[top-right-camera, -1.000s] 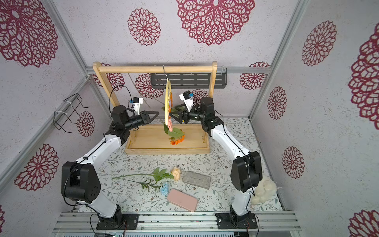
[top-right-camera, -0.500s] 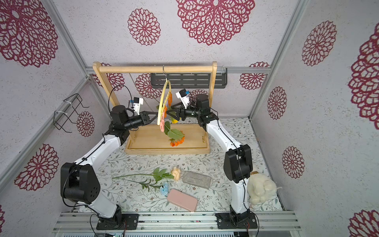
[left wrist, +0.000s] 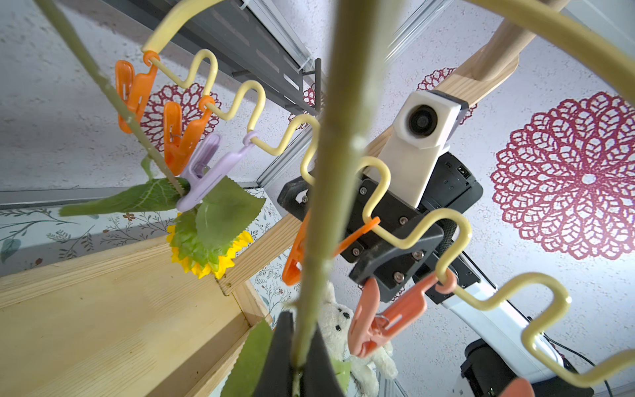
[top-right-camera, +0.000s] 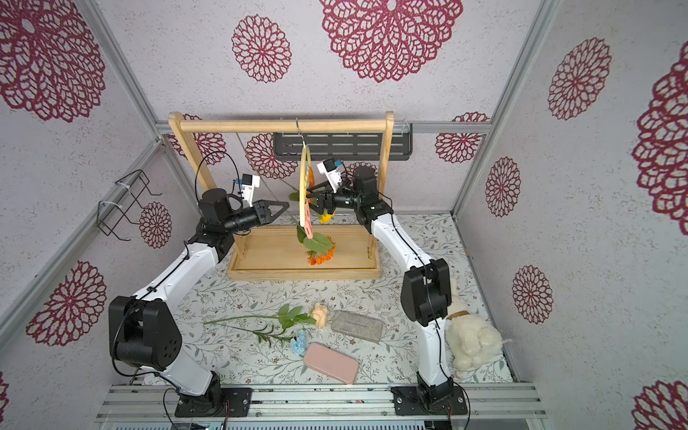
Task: Dry the flowers on a clothes hanger
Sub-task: Open the clamp at the hanger.
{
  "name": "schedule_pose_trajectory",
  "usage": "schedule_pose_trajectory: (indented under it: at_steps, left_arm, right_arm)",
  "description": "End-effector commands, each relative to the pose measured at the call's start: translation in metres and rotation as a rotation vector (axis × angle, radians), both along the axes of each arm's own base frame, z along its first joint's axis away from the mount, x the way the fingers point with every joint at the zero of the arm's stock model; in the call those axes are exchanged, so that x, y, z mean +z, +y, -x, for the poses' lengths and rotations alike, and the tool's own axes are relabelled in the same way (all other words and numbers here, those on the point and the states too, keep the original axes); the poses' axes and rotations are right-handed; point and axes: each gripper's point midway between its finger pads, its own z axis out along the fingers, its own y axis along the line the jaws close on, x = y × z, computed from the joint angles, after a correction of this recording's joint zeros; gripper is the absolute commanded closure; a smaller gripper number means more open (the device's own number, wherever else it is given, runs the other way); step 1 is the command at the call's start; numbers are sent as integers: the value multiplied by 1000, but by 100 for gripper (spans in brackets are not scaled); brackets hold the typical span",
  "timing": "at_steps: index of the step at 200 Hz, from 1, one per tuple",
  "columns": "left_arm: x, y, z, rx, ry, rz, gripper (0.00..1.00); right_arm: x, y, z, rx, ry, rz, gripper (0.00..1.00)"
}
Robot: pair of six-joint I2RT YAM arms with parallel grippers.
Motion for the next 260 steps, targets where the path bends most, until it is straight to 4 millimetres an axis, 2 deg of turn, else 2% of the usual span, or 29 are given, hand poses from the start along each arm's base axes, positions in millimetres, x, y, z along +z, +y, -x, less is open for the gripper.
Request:
schedule_pose_trajectory:
  at_steps: [1,31,59,144,191,214,260]
  left_arm:
    - [18,0,6,-17,-51,0,100]
    - [19,-1,7,-19,-54,0,100]
    - [21,0,6,-17,-57,1,100]
    - [19,1,-2,2,-47,4,100]
    - [10,4,-4,16,-44,-23,100]
    - [6,6,-13,37,-56,-59,100]
    - [9,-2,-25,21,-70,-65,100]
  right_arm:
    - [15,6,6,43,-9,-20,36]
    - [16,9,9,70,0,-20,54]
    - [19,10,13,85,6,-24,62]
    - [21,14,17,99,3,-30,63]
    - [23,13,22,120,5,-30,70]
    - [23,12,24,115,7,-18,73]
    - [20,6,27,88,0,23,74]
